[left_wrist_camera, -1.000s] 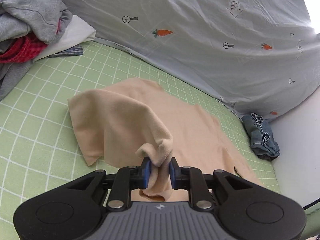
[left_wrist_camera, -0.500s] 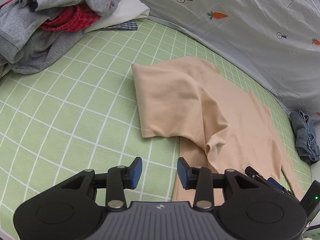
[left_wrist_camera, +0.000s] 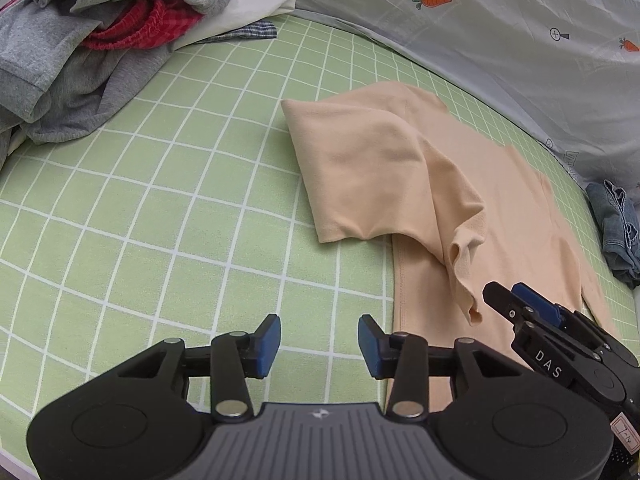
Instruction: Fold clothes
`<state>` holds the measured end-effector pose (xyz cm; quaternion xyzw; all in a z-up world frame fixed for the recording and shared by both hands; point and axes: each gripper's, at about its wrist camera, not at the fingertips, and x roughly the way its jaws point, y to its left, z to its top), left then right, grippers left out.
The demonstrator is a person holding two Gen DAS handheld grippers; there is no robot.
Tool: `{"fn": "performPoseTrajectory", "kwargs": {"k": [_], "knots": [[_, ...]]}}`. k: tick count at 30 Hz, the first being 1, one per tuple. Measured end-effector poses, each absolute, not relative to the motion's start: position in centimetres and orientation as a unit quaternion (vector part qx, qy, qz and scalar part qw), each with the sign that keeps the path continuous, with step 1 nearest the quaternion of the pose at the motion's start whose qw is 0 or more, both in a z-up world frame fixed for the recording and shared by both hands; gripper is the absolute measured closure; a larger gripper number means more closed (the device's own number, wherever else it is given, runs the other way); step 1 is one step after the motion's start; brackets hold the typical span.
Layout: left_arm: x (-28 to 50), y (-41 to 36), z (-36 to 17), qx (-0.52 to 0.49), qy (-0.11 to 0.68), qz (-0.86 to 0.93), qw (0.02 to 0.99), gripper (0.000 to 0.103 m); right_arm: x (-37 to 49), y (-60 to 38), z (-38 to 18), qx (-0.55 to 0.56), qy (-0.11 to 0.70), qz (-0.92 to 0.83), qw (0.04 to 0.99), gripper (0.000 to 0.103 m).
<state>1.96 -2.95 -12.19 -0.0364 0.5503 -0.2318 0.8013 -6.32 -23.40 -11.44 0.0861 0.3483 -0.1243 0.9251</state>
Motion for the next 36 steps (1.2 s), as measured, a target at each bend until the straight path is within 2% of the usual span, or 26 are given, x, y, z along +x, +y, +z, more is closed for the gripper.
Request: {"fn": "performPoseTrajectory", "kwargs": {"k": [8,13,15,16,17,18,28,36], "knots": [[1.7,-2.0,-12.5,-0.014,0.553,-0.245,0.796,0.058,-5.7,-19.8,-10.9,0.072,0.333,-0.079,0.937,0.065],[1.4,-1.6,-12.5,-0.003,0.551,-0.250,0.796,0.058,-4.4,-19.1,-12.0,0.061,0.359,-0.092,0.927,0.066],[1.2,-1.6,-12.3,0.001,0.546,-0.250,0.799,0.058,-4.1,-19.6,-12.3,0.068,0.366,-0.106,0.922,0.079],[1.1,-1.7,-12.2,0.001,0.545,-0.249,0.801,0.058,-4.1,-19.9,-12.4,0.072,0.368,-0.112,0.920,0.093],[1.0,-1.8,-12.1,0.001,0.543,-0.249,0.802,0.058,-4.2,-20.2,-12.3,0.076,0.365,-0.115,0.921,0.099],[0.9,-1.9,-12.0,0.002,0.542,-0.249,0.803,0.058,-4.5,-20.6,-12.1,0.081,0.357,-0.118,0.923,0.100],[-3.4,-8.7,-10.6,0.012,0.518,-0.299,0.801,0.058,-7.3,-27.8,-9.0,0.120,0.318,-0.169,0.925,0.101],[-7.8,-15.1,-11.5,0.013,0.540,-0.291,0.789,0.058,-11.4,-35.0,-7.7,0.146,0.316,-0.192,0.918,0.101]]}}
